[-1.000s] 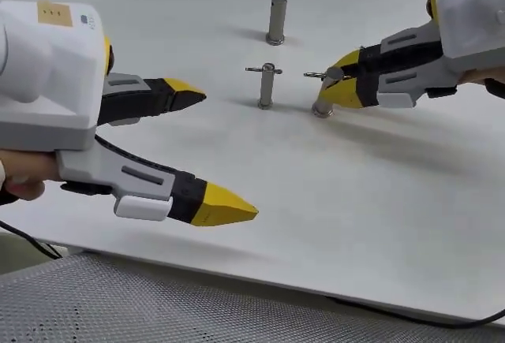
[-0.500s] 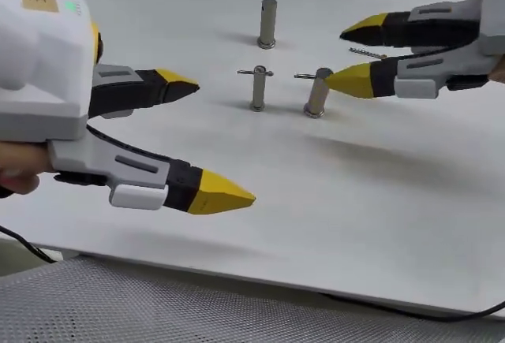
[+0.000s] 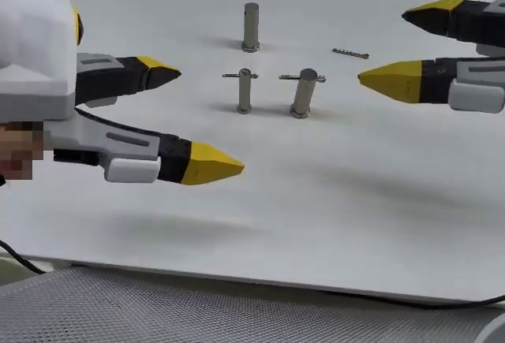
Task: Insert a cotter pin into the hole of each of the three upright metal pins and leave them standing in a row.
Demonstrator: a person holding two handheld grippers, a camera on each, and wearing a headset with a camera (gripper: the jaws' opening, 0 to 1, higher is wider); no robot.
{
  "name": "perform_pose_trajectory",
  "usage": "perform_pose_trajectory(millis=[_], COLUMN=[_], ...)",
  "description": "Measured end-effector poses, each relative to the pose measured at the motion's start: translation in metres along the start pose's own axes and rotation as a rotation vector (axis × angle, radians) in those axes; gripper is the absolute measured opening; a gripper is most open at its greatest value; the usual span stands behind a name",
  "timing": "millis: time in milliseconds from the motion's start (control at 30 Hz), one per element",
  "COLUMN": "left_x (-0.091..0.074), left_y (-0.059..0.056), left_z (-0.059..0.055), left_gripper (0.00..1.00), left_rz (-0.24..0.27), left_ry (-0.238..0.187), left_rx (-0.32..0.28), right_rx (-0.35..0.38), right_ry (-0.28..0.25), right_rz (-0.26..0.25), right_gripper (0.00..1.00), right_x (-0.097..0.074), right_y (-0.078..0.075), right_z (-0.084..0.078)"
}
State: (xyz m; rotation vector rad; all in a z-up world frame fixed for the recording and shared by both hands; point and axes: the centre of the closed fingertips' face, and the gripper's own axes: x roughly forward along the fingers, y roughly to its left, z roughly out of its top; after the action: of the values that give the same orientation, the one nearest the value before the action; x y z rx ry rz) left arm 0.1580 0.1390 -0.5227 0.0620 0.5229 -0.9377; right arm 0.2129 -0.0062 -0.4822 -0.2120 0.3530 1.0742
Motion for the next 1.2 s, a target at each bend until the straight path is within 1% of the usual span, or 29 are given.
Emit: perform_pose_trajectory(millis=[33, 67, 133, 167, 200, 267, 300, 333, 367, 400, 633, 667, 700, 733, 767, 800, 833, 900, 933, 967, 1000, 1033, 1067, 1133, 1200], left_x=[0.0, 0.001, 0.003, 0.003, 0.004, 0.004, 0.004, 0.005, 0.006, 0.008, 0.018, 0.02, 0.022, 0.025, 0.027, 0.03, 0.033, 0.037, 0.04, 0.041, 0.045, 0.047, 0.05, 0.055, 0.06], left_y=[0.002, 0.004, 0.009, 0.013, 0.015, 0.017, 0.018, 0.024, 0.025, 0.031, 0.05, 0.052, 0.054, 0.057, 0.06, 0.064, 0.066, 0.071, 0.074, 0.075, 0.079, 0.079, 0.082, 0.09, 0.094], left_z=[0.002, 0.007, 0.013, 0.016, 0.018, 0.023, 0.024, 0.029, 0.03, 0.033, 0.051, 0.052, 0.054, 0.056, 0.056, 0.057, 0.058, 0.061, 0.064, 0.065, 0.074, 0.076, 0.081, 0.087, 0.09], left_gripper=[0.88, 0.88, 0.88, 0.88, 0.88, 0.88, 0.88, 0.88, 0.88, 0.88, 0.87, 0.87, 0.87, 0.87, 0.86, 0.86, 0.87, 0.86, 0.86, 0.86, 0.86, 0.86, 0.85, 0.81, 0.79], left_rz=[0.001, 0.004, 0.014, 0.021, 0.024, 0.033, 0.036, 0.051, 0.054, 0.067, 0.105, 0.107, 0.111, 0.12, 0.13, 0.14, 0.143, 0.156, 0.171, 0.177, 0.2, 0.2, 0.209, 0.226, 0.23], left_ry=[-0.007, -0.022, -0.037, -0.042, -0.044, -0.048, -0.049, -0.059, -0.061, -0.07, -0.106, -0.108, -0.11, -0.111, -0.105, -0.099, -0.097, -0.103, -0.106, -0.106, -0.123, -0.126, -0.136, -0.143, -0.143], left_rx=[-0.006, -0.013, -0.014, -0.012, -0.011, -0.006, -0.006, -0.007, -0.008, -0.013, -0.016, -0.016, -0.016, -0.014, -0.01, -0.006, -0.008, -0.018, -0.018, -0.011, 0.014, 0.011, 0.006, 0.004, -0.004], right_rx=[0.003, 0.024, 0.049, 0.072, 0.069, 0.066, 0.075, 0.081, 0.088, 0.097, 0.133, 0.141, 0.139, 0.125, 0.123, 0.13, 0.139, 0.155, 0.155, 0.156, 0.158, 0.166, 0.17, 0.169, 0.172], right_ry=[0.001, 0.002, 0.003, 0.014, 0.018, 0.024, 0.028, 0.028, 0.03, 0.03, 0.04, 0.053, 0.061, 0.073, 0.088, 0.09, 0.089, 0.078, 0.079, 0.081, 0.081, 0.078, 0.077, 0.087, 0.096], right_rz=[-0.003, -0.024, -0.038, -0.048, -0.051, -0.057, -0.059, -0.061, -0.064, -0.069, -0.095, -0.127, -0.147, -0.15, -0.164, -0.173, -0.166, -0.16, -0.159, -0.161, -0.163, -0.171, -0.18, -0.182, -0.184], right_gripper=[0.61, 0.62, 0.66, 0.69, 0.74, 0.8, 0.81, 0.81, 0.82, 0.83, 0.91, 0.95, 0.98, 0.98, 0.98, 0.98, 0.98, 0.98, 0.98, 0.98, 0.98, 0.98, 0.98, 0.98, 0.98], right_x=[-0.001, -0.005, -0.008, -0.01, -0.011, -0.014, -0.016, -0.016, -0.017, -0.018, -0.022, -0.023, -0.024, -0.024, -0.025, -0.025, -0.026, -0.026, -0.026, -0.026, -0.026, -0.026, -0.027, -0.026, -0.027], right_y=[0.0, 0.0, 0.0, 0.0, 0.0, 0.001, 0.002, 0.002, 0.003, 0.003, 0.006, 0.002, 0.0, -0.001, -0.002, -0.003, -0.003, -0.002, -0.001, -0.001, -0.001, -0.002, -0.003, -0.004, -0.003], right_z=[-0.001, -0.004, -0.007, -0.011, -0.013, -0.019, -0.021, -0.023, -0.024, -0.025, -0.031, -0.035, -0.038, -0.04, -0.043, -0.044, -0.045, -0.045, -0.046, -0.047, -0.048, -0.048, -0.05, -0.053, -0.054])
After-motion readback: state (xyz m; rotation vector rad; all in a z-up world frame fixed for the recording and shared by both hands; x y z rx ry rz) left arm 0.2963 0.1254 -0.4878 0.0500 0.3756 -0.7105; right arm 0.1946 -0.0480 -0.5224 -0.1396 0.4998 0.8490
